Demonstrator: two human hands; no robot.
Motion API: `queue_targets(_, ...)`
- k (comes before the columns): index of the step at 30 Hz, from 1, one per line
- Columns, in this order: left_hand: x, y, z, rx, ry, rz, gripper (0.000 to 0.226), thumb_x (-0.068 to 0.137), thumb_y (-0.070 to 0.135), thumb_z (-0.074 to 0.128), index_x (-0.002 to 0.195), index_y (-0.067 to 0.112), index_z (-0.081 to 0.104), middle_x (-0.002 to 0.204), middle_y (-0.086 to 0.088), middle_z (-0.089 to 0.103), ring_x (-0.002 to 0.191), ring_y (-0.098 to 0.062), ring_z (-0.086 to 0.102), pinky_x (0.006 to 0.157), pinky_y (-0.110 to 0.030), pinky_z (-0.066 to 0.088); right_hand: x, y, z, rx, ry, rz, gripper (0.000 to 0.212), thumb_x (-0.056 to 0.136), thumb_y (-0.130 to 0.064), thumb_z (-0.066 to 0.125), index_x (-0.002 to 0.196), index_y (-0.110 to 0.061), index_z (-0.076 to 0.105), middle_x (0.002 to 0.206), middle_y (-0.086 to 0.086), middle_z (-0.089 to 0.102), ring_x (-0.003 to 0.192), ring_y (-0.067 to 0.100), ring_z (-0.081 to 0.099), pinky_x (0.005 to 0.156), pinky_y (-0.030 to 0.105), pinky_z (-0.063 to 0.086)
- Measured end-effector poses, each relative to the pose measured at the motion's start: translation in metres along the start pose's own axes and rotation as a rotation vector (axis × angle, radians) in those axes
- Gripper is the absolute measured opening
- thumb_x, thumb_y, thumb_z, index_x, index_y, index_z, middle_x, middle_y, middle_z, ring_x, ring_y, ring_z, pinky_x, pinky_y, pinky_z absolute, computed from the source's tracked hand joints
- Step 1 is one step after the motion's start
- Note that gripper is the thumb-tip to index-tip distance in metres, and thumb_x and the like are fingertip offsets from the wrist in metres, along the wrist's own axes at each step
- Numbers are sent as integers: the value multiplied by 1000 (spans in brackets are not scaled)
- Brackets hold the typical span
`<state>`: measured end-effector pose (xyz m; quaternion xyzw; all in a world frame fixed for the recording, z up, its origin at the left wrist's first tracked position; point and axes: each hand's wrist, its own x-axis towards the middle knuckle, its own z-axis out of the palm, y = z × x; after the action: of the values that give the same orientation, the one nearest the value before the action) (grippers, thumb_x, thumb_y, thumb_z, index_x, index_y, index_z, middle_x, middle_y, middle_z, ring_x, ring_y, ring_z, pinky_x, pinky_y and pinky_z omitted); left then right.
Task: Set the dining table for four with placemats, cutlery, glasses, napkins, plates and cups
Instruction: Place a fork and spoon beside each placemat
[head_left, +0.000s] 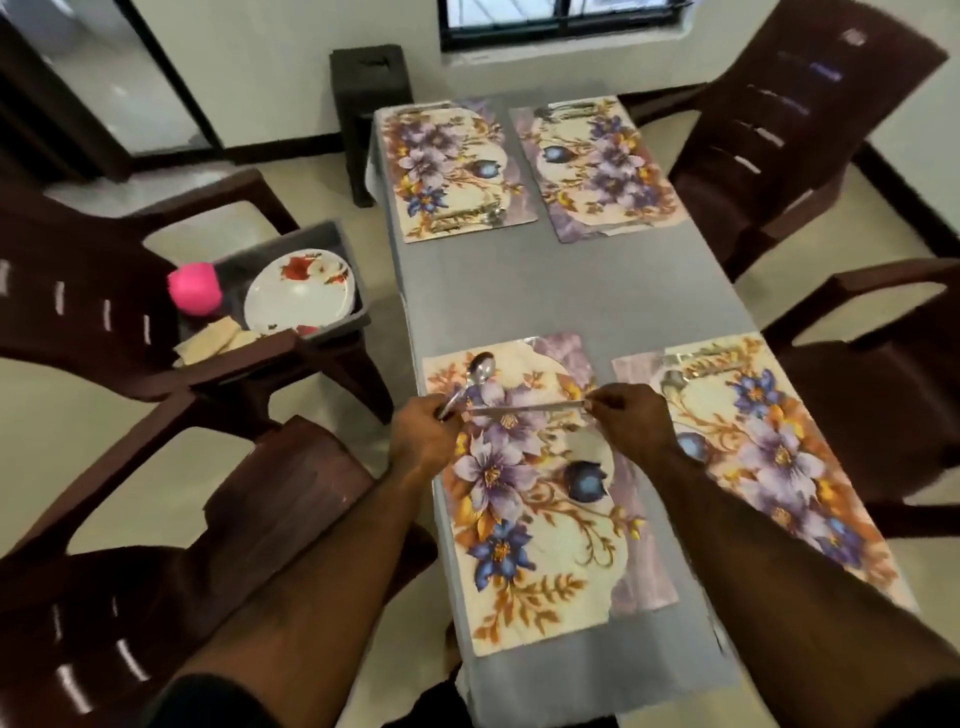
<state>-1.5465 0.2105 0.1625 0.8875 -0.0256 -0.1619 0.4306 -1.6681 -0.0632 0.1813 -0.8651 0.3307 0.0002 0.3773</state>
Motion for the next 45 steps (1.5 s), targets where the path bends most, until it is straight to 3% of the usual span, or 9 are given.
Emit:
queue_targets(5, 62, 1, 19, 40, 164, -161, 18, 84, 35, 83, 87, 18, 80, 70, 5, 70, 66, -13, 66, 50, -18, 35, 90, -11, 30, 0, -71, -54, 15, 89, -24, 75, 101, -21, 85, 103, 1, 81, 95, 21, 74, 87, 31, 57)
queue_targets(10, 94, 1, 38, -42, 243, -346, 22, 79, 31, 85, 65, 24, 70, 64, 9, 70, 66, -17, 71, 56, -24, 48, 131, -16, 50, -54, -41, -32, 22, 86, -36, 67, 98, -25, 82, 97, -3, 79, 88, 24, 72, 81, 36, 61)
queue_targets(19, 98, 15, 41, 41, 268, -454, 29, 78, 39, 87, 77, 15, 71, 68, 7, 68, 69, -16, 66, 57, -26, 42, 144, -21, 51, -132, -28, 61, 25, 89, -50, 71, 92, -26, 74, 90, -4, 75, 80, 20, 67, 71, 31, 56)
queue_targets(24, 73, 22, 31, -25, 179, -243, 14, 93, 34, 75, 85, 25, 69, 84, 7, 73, 81, -17, 71, 71, -33, 56, 127, -31, 35, 33, 35, 29, 35, 97, -49, 66, 91, -16, 76, 86, -1, 75, 76, 17, 66, 62, 23, 42)
queue_targets(27, 39, 24, 27, -219, 45, -85, 9, 94, 27, 71, 86, 29, 74, 88, 3, 78, 85, -18, 73, 81, -37, 60, 100, -42, 28, 224, -156, -50, 30, 97, -48, 69, 93, -19, 75, 82, -8, 75, 72, 8, 69, 62, 25, 51)
queue_targets(29, 18, 28, 30, -307, -51, -46, 5, 93, 22, 75, 90, 25, 77, 89, 4, 79, 84, -15, 74, 77, -33, 61, 81, -44, 31, 338, -364, -55, 23, 95, -44, 74, 96, -21, 76, 77, -6, 76, 63, 2, 67, 58, 22, 51)
queue_targets(34, -41, 9, 25, -300, -198, -46, 9, 89, 13, 84, 85, 19, 78, 77, 7, 76, 71, -5, 67, 69, -24, 54, 21, -28, 17, 400, -412, -31, 11, 91, -14, 81, 86, -5, 78, 64, 0, 69, 51, 4, 54, 52, 18, 44)
queue_targets(42, -133, -35, 24, 134, -479, 48, 24, 86, 52, 72, 97, 32, 81, 90, 10, 77, 82, -17, 74, 73, -34, 59, -98, 58, 2, 133, -443, -9, 13, 92, -17, 79, 79, -15, 82, 70, 1, 75, 62, 8, 62, 63, 29, 46)
queue_targets(45, -164, -34, 32, 435, -413, 230, 33, 88, 55, 74, 109, 30, 79, 109, 6, 74, 102, -20, 67, 78, -30, 49, -131, 77, -5, 2, -416, 33, 13, 82, -25, 88, 71, -25, 81, 67, -9, 73, 61, 1, 64, 60, 22, 43)
